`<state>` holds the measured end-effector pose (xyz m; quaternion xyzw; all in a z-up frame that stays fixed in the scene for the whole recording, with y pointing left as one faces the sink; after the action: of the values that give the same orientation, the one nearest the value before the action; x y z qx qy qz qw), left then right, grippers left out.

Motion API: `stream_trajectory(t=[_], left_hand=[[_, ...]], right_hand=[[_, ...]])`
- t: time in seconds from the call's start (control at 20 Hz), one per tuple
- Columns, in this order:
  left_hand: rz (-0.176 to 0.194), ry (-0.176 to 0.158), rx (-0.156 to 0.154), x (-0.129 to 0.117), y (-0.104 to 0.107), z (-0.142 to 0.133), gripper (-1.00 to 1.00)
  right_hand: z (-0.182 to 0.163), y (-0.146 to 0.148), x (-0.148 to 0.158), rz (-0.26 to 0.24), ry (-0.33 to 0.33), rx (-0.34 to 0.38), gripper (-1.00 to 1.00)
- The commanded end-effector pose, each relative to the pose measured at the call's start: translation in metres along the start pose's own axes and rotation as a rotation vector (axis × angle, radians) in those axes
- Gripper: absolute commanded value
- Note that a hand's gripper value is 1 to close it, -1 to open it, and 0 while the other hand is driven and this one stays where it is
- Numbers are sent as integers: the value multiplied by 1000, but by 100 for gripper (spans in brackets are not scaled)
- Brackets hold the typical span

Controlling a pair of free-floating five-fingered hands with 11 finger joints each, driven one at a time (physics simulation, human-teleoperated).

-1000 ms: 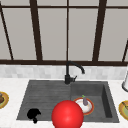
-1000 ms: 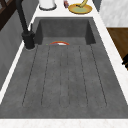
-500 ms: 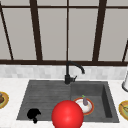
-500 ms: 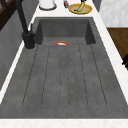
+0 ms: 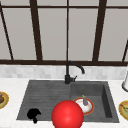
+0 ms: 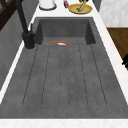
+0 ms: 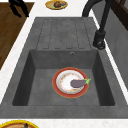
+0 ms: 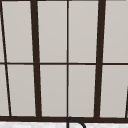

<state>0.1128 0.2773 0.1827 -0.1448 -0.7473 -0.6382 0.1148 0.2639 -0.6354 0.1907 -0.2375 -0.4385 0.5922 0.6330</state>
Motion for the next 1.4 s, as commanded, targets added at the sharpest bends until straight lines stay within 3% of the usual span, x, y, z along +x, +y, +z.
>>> stream_trajectory(t=[0.0,0.3,0.6,0.75,1.15,1.35], left_hand=[[0,0,0,0,0,0,0],[0,0,0,0,0,0,0],[0,0,0,0,0,0,0],[0,0,0,0,0,0,0],[0,0,0,0,0,0,0],[0,0,0,0,0,0,0]], right_hand=[[4,3,4,26,3,-38,-100],[25,-30,11,29,38,-9,-100],[25,-52,23,78,40,17,-100],[25,-48,18,48,21,9,-100],[28,-56,17,40,11,0,-100],[32,-66,-9,14,-18,1,-100]])
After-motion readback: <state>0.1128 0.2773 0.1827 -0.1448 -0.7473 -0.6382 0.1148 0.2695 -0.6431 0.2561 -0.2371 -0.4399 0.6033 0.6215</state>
